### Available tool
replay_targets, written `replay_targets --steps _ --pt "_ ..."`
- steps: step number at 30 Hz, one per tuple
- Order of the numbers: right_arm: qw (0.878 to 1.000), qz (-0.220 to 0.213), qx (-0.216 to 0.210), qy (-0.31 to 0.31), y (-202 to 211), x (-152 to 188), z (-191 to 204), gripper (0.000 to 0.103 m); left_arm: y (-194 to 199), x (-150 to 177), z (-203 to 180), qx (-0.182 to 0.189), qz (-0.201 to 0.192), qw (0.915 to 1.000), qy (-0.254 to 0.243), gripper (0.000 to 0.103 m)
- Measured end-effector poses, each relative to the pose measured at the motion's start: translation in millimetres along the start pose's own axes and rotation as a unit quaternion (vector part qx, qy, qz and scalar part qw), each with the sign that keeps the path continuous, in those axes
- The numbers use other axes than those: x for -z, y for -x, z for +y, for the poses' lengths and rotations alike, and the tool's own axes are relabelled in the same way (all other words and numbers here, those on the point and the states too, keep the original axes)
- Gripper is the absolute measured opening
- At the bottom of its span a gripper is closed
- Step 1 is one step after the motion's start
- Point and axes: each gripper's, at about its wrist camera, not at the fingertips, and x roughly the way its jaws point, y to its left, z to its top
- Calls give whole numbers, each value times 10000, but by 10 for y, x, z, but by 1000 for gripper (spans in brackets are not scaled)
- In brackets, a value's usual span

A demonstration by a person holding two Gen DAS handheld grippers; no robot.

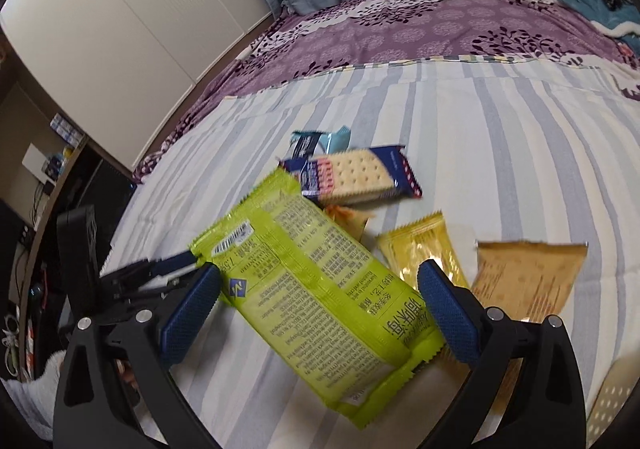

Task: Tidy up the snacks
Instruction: 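Grasp the large green snack bag with the right gripper while the left holds the wafer pack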

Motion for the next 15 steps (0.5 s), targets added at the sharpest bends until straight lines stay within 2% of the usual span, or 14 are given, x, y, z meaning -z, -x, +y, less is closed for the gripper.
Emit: replay_targets --steps 4,8,15 --pt "9978 159 312 571 -21 158 182 98 -23 -25 -10 32 -41 10000 -20 59" --pt "9904 273 634 1194 -77 292 364 98 -58 -69 -5 86 -72 9999 20 59" --pt "9860 122 903 1399 -203 252 448 97 -47 -69 -51 98 -124 9998 -94 54"
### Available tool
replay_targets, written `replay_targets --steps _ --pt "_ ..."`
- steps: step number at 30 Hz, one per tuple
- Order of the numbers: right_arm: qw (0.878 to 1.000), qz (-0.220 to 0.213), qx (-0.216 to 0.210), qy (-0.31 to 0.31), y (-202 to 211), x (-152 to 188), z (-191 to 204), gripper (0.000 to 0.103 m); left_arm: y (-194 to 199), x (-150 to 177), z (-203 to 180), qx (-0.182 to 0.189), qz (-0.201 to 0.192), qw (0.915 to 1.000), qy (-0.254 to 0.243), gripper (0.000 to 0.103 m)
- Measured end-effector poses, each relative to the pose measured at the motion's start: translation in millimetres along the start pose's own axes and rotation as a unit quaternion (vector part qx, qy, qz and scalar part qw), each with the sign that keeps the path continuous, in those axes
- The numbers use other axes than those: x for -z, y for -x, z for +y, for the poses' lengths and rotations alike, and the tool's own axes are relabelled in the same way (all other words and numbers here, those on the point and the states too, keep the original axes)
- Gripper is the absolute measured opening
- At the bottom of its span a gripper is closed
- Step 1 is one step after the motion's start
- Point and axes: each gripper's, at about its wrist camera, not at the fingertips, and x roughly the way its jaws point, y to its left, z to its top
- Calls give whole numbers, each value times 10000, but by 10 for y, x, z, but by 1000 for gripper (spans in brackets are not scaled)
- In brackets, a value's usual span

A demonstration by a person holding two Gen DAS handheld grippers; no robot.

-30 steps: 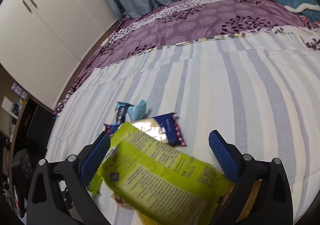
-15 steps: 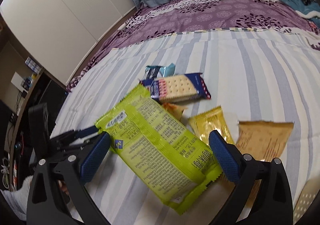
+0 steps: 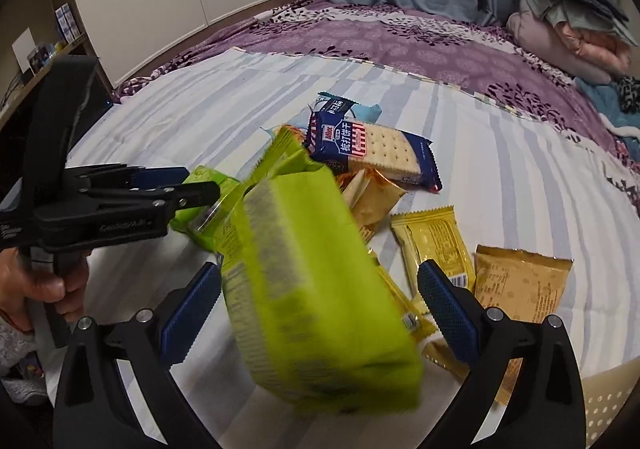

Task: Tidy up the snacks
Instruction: 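Grasp the large green snack bag with the right gripper while the left holds the wafer pack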

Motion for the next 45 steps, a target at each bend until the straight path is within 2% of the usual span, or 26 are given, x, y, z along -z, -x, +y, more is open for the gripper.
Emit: replay_targets --steps 3,10,12,14,15,18,20,21,23,36,45 --pt "9999 45 -84 52 -35 38 66 89 32 40 -20 1 10 10000 -79 54" --pt "9996 95 43 255 -81 141 223 89 57 73 -29 -5 6 10000 -40 54" --pt "9994 60 104 320 -75 147 260 89 58 77 -56 47 36 10000 -46 55" --pt "9992 59 144 366 -92 138 288 89 38 90 -107 11 69 9999 -130 64" --pt "9992 58 161 366 -103 133 294 88 25 95 -129 -32 79 9998 -169 64" --pt "9996 62 37 273 -122 123 296 78 -37 105 -163 -137 133 9996 -217 64" --pt "9997 54 -66 240 -104 122 306 63 -90 112 -142 -134 208 9996 -162 60" --pt "9997 35 -125 222 -76 127 314 59 -103 118 -127 -137 225 9995 -148 60" --pt "9995 39 -290 105 -30 138 323 37 -83 121 -120 -112 203 9996 -140 59" --pt "9951 -644 -398 -634 584 157 129 34 308 61 -209 -18 -152 9995 -279 59" --pt "9876 -1117 -6 -1100 1133 319 -180 34 618 15 -459 166 -411 9976 -527 59"
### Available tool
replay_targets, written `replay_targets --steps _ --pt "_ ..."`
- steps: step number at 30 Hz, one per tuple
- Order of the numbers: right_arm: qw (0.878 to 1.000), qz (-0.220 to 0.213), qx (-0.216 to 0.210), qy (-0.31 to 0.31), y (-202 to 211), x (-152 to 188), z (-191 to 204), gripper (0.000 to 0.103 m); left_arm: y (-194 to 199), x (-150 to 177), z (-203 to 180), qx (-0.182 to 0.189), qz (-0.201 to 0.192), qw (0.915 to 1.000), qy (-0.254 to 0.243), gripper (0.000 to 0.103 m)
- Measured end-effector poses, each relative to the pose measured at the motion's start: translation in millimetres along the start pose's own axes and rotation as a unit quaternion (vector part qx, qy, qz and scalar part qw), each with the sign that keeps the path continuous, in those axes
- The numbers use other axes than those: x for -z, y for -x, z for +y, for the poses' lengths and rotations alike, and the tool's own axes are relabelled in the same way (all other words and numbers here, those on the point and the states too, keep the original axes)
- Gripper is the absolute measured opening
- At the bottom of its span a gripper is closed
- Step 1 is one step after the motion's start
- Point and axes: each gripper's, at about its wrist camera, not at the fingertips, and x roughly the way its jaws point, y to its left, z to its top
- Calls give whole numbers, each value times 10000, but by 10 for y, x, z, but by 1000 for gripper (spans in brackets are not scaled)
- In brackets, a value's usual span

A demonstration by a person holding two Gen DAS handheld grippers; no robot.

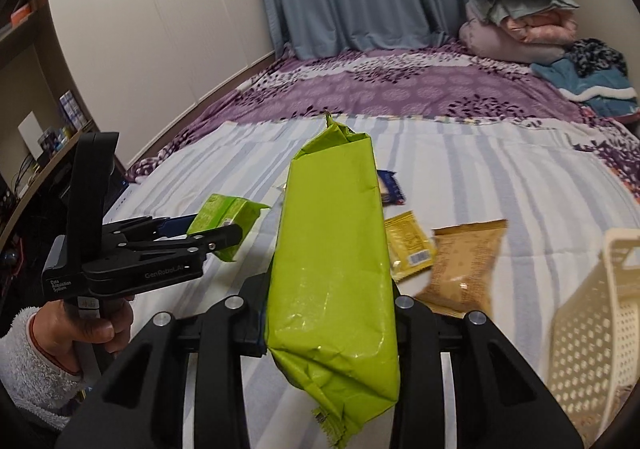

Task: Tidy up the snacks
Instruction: 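Grasp the large green snack bag with the right gripper while the left holds the wafer pack, then carry the wafer pack and green snack bag to the cream basket and lower them in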

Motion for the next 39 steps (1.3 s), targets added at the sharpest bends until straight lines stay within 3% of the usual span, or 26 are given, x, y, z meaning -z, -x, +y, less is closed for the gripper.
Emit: replay_targets --steps 9,16,33,39 --pt "9963 -522 536 -420 654 112 -417 34 205 -38 -334 166 -147 9993 -289 59" --pt "9862 -824 1142 -873 1155 322 -844 34 324 -87 -695 392 -230 9973 -578 59" --pt "9548 -760 2085 -1979 1811 1093 -1568 35 426 -22 -1638 998 -141 9853 -1377 59" --pt "9419 -854 2328 -2266 1945 1236 -1728 41 459 32 -1959 1270 -86 9780 -1654 59"
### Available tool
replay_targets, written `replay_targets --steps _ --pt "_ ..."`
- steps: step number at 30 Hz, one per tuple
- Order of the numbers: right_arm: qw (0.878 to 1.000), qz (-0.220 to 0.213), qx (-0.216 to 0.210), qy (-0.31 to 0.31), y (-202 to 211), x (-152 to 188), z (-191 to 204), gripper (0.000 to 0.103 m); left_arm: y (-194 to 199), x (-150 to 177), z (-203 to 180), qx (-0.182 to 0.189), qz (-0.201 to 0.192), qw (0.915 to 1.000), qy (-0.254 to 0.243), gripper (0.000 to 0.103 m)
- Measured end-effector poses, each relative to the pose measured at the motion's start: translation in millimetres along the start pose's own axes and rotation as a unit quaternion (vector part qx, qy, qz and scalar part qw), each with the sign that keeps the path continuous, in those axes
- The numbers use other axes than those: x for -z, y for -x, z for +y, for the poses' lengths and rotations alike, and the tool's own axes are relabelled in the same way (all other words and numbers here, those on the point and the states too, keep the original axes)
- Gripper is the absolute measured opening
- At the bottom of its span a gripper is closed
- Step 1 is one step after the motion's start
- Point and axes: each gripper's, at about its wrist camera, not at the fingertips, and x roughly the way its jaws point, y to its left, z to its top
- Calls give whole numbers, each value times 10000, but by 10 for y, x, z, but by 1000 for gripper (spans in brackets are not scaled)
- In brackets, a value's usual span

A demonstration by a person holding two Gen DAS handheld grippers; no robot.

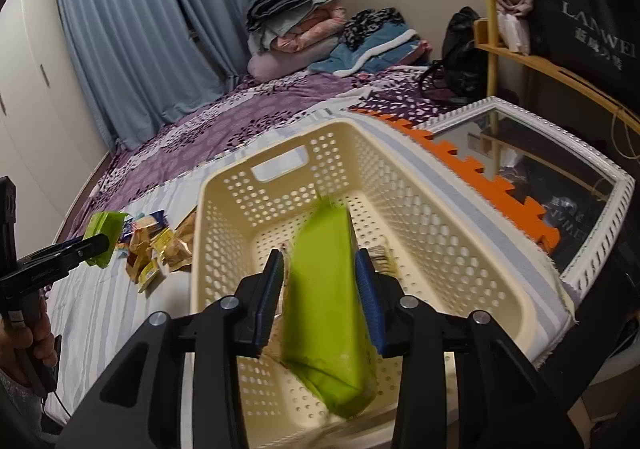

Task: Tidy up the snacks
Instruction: 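Carry the wafer pack and green snack bag to the cream basket and lower them in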

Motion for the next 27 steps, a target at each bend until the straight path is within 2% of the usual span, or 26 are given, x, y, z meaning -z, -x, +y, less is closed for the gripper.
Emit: replay_targets --steps 2,9,11,13,19,23,27 --pt "10000 -58 64 -43 32 3 -38 47 -15 -13 -101 80 14 9999 -95 59" --pt "9998 -137 98 -89 70 -3 -115 48 -52 -37 -522 439 98 9978 -490 59" --pt "9997 -192 93 -137 96 2 -142 58 -72 -26 -650 560 141 9965 -601 59" --pt "9995 -239 92 -196 124 2 -181 62 -97 -12 -801 710 199 9946 -727 59" --pt "9990 -270 157 -317 166 19 -290 63 -154 68 -1246 1142 352 9867 -1106 59" --pt "9986 -280 219 -387 199 38 -352 63 -135 90 -1510 1410 322 9805 -1332 59" --pt "9983 -306 253 -428 233 53 -381 63 -139 107 -1659 1581 332 9752 -1512 59"
